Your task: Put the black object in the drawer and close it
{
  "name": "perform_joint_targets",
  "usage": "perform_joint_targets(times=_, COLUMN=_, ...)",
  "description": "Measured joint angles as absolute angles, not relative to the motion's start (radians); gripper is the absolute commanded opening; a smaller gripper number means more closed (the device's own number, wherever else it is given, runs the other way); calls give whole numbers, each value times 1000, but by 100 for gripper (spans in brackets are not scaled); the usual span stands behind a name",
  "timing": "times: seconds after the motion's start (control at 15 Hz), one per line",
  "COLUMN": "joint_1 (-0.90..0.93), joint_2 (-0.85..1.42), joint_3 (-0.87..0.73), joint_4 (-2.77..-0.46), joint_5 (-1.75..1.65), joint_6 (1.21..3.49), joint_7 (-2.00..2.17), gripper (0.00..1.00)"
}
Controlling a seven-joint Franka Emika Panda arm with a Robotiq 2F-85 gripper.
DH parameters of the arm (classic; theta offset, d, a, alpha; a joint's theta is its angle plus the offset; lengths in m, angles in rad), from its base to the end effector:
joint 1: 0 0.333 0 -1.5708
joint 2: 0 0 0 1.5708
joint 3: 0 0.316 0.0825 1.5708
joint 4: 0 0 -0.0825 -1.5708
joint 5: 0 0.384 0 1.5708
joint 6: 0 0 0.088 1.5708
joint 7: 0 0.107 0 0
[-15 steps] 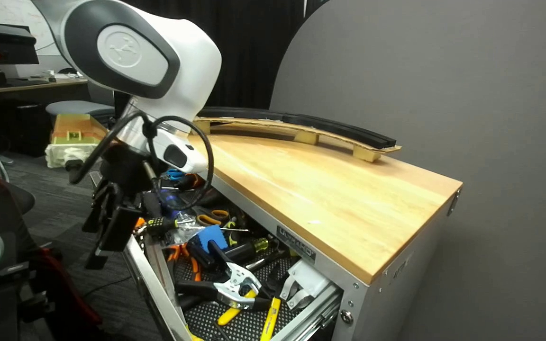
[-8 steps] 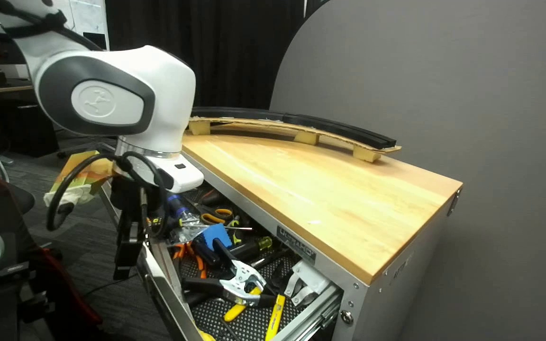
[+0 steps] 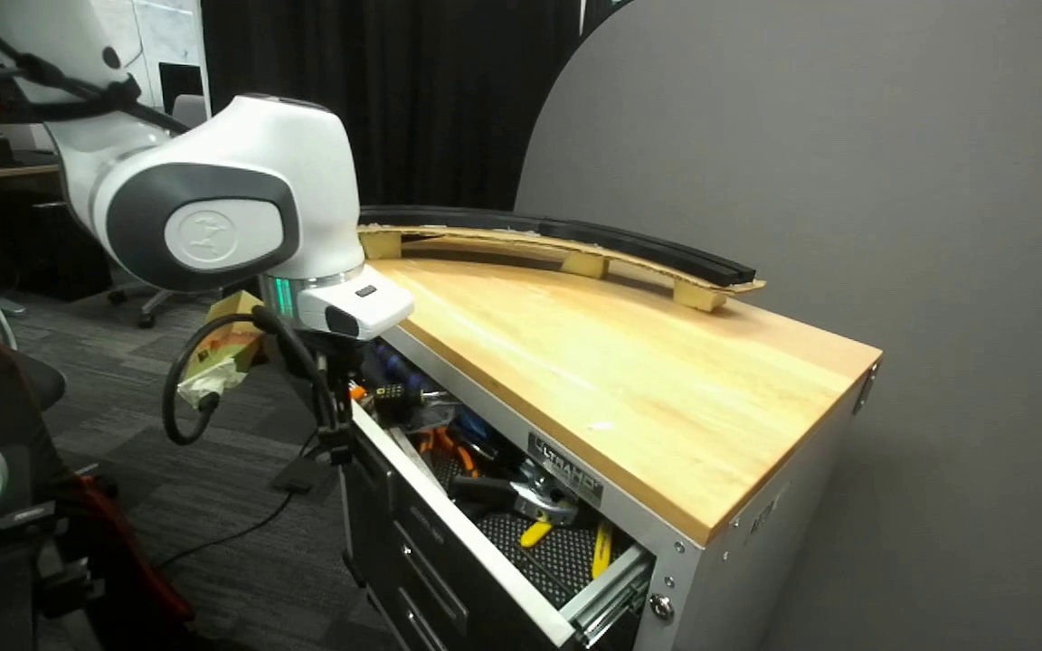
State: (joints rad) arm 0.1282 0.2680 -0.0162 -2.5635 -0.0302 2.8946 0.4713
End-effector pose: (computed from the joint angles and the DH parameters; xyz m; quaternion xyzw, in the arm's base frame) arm 0.4505 0.0521 0.1741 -0.9859 0.1639 -0.0320 0.0030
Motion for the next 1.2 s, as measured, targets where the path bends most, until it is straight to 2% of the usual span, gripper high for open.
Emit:
perform_joint_targets(times=0.8, joint_1=536, joint_2=496, joint_3=-302, joint_4=-2409, joint_5=30, joint_6=3232, joint_7=455, gripper=0)
perform_joint_targets(times=0.87, joint_1=568, joint_2=500, joint_3=-325, joint_4=-2412, joint_5=51, joint_6=3242, joint_7=445, gripper=26)
perform_joint_targets(times=0.93, joint_1=598, joint_2=501, joint_3=-347, joint_4=-2414, joint_5=68, joint_6=3243, joint_7=430, gripper=27)
perform_joint_targets(times=1.07, joint_1=626, joint_2=489, joint_3=-362, joint_4=-2416, joint_5=81, joint_6=3218, joint_7=392, gripper=40)
perform_joint_targets(times=1.2, joint_1=623, joint_2=431, joint_3=-351, joint_4=-2420, joint_5=72, joint_6=3083, joint_7=328, gripper=57)
